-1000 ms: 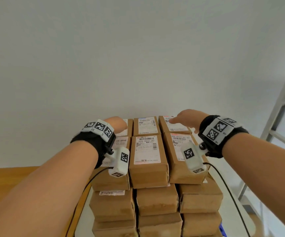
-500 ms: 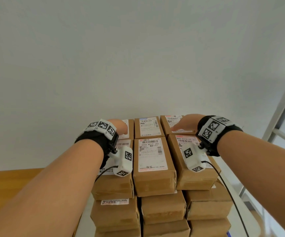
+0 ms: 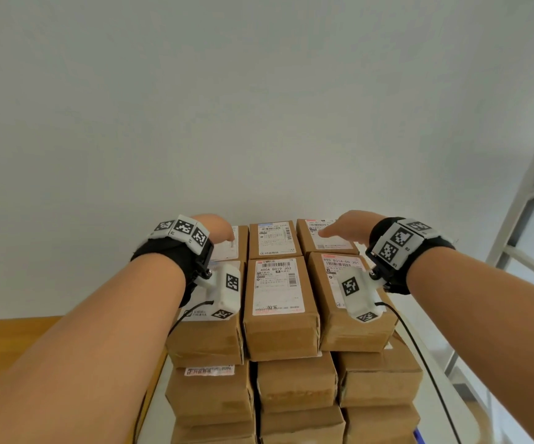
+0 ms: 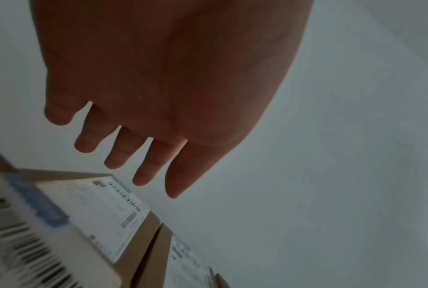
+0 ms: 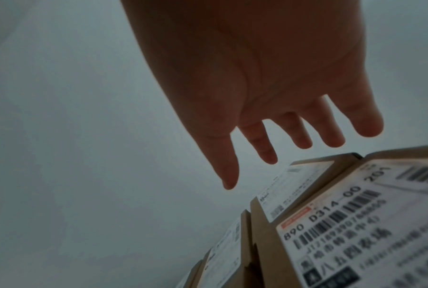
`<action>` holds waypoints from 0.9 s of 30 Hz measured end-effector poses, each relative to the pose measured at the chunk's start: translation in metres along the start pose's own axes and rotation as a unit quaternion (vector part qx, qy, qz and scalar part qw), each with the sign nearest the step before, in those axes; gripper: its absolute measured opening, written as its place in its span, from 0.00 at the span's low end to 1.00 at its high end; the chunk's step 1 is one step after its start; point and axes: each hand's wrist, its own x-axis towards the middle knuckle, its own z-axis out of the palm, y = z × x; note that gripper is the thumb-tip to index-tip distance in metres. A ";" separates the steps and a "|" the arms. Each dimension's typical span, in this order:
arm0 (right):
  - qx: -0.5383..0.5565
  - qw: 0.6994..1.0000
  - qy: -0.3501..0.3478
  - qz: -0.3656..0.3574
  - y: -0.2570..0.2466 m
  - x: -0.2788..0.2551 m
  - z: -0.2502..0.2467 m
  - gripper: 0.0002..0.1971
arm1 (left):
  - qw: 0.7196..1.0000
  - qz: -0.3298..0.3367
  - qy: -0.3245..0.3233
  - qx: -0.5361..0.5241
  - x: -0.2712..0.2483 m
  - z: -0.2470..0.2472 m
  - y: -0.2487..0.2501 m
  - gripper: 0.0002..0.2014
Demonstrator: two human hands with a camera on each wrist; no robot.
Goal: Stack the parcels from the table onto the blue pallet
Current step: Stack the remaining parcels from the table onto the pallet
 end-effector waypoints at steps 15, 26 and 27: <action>0.086 0.989 0.045 -0.115 0.003 -0.081 -0.007 0.25 | 0.991 0.026 0.082 -0.100 -0.072 0.015 -0.001 0.20; 0.231 0.950 0.166 -0.131 0.042 -0.157 0.032 0.19 | 0.930 0.129 0.193 -0.285 -0.122 0.062 -0.043 0.26; 0.240 0.947 0.171 -0.128 0.045 -0.164 0.040 0.17 | 0.921 0.138 0.207 -0.299 -0.128 0.072 -0.049 0.25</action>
